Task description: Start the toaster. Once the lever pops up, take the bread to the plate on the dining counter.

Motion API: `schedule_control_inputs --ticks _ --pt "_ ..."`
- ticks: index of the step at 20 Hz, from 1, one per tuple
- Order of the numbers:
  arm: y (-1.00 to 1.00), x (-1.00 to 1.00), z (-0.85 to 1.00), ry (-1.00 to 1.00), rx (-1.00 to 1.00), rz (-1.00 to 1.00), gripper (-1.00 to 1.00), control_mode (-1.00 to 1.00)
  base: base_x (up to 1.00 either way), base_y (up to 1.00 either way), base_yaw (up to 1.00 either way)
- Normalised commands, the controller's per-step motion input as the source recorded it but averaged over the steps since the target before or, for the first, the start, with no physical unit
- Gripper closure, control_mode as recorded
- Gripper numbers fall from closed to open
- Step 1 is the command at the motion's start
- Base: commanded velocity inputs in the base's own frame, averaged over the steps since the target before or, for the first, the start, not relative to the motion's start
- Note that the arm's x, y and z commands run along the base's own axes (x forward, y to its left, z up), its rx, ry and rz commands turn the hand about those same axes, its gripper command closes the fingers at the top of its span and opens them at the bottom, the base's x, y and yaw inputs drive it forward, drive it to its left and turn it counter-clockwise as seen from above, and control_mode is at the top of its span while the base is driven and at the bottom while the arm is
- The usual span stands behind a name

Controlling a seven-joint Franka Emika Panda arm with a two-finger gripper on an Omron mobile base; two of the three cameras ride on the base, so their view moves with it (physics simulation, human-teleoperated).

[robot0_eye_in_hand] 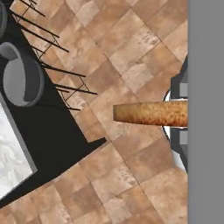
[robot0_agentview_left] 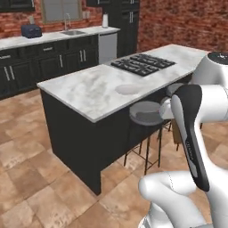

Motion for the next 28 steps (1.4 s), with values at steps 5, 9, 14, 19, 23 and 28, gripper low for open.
schedule_control_inputs --ticks 5,9,14,19,23,28 --pt "0.00 0.00 0.00 0.00 0.00 0.00 1.00 1.00 0.10 -0.99 0.57" --pt "0.00 0.00 0.00 0.00 0.00 0.00 1.00 1.00 0.04 -1.00 0.53" --pt "0.00 0.00 0.00 0.00 0.00 0.00 1.00 1.00 0.04 -1.00 0.48" --pt "0.00 0.00 0.00 0.00 0.00 0.00 1.00 1.00 0.04 -1.00 0.45" --pt "0.00 0.00 0.00 0.00 0.00 0.00 1.00 1.00 0.00 -0.93 0.24" --pt "0.00 0.00 0.00 0.00 0.00 0.00 1.00 1.00 0.05 -0.76 0.04"
